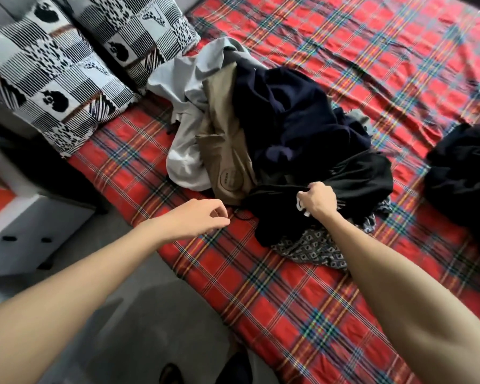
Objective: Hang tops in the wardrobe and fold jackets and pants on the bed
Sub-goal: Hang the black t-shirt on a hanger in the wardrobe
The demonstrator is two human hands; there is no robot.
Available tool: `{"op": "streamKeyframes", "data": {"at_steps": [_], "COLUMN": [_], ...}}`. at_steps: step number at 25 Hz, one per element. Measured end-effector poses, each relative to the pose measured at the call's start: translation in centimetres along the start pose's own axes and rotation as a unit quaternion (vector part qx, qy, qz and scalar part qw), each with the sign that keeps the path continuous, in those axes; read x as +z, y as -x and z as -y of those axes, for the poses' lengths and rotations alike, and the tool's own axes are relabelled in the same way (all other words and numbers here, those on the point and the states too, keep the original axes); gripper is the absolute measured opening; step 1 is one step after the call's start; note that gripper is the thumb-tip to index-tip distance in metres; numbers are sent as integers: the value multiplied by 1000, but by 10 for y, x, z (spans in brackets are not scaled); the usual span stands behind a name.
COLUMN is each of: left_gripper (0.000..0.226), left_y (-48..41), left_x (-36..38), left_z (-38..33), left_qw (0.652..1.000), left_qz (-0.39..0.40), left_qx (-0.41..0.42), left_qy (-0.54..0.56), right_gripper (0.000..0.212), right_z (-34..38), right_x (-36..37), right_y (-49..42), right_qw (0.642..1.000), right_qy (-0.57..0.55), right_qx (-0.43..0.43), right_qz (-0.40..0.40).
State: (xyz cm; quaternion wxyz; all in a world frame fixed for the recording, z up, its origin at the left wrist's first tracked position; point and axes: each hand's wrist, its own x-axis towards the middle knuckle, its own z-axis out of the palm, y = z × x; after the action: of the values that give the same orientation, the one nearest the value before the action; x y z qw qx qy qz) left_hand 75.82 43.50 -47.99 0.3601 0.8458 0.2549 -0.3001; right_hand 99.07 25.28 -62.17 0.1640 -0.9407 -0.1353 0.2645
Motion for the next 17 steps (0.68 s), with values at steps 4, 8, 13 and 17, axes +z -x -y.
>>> {"op": "streamKeyframes", "data": {"at_steps": [4,8,13,17], "left_gripper": [42,92,40,20], "left_y": [20,72,205,329], "left_x": [-1,-19,-60,-65], "left_z": [0,-12,7,36], "left_qw": [999,973,926,872], "left_qz": [-27,-136,-281,-364], "left_qx": [7,83,176,196], "left_qy": [46,165,180,261], "right_gripper": [25,23,16,11], "right_z": [52,128,235,301], "right_x": [-45,-114,-158,-152], "right_y": [65,172,303,400], "right_qw": [988,923,796,725], "right_qy": [-93,-237,-382,-444], "right_qx": [-123,-276,-405,-431], "right_qz": [-4,123,236,304]}}
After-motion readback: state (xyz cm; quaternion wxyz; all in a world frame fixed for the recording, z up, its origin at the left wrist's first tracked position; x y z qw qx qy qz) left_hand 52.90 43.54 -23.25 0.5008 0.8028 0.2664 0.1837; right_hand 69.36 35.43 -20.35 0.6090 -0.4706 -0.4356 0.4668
